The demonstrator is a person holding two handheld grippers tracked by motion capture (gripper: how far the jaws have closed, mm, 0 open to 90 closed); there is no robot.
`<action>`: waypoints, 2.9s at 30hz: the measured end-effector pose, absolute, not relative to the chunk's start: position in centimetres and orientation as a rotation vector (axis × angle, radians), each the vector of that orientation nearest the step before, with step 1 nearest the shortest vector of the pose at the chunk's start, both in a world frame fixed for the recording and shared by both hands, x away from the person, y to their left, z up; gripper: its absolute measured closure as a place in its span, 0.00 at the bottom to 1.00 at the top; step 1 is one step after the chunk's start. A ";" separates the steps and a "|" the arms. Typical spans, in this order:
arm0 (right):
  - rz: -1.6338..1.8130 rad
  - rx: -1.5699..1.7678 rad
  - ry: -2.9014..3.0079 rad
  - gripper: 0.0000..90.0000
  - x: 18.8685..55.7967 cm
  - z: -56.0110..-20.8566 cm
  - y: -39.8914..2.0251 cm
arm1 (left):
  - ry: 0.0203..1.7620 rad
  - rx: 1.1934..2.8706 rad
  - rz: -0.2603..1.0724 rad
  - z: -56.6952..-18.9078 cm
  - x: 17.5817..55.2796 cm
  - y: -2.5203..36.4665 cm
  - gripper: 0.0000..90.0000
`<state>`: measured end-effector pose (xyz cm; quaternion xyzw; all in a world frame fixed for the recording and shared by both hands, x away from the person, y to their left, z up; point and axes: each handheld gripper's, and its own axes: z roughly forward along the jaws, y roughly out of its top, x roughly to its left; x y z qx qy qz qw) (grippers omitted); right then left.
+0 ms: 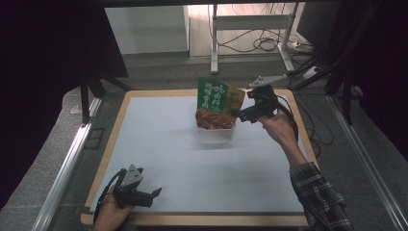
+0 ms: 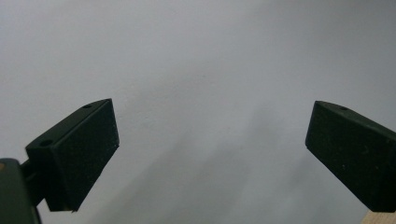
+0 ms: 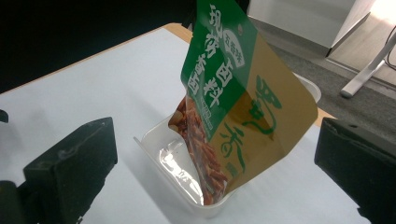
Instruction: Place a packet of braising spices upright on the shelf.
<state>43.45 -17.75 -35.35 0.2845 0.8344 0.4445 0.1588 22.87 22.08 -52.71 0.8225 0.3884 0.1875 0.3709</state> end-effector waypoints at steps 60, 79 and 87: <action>1.214 0.799 2.387 0.00 34.2 -42.6 -22.6 | 0.985 2.129 0.493 -52.7 22.8 21.8 0.03; 1.223 0.871 2.347 0.00 32.0 -44.1 -25.6 | 0.990 2.126 0.494 -52.7 22.8 21.9 0.03; 1.217 0.918 2.321 0.00 30.8 -45.4 -27.4 | 0.989 2.128 0.495 -52.7 22.8 21.8 0.03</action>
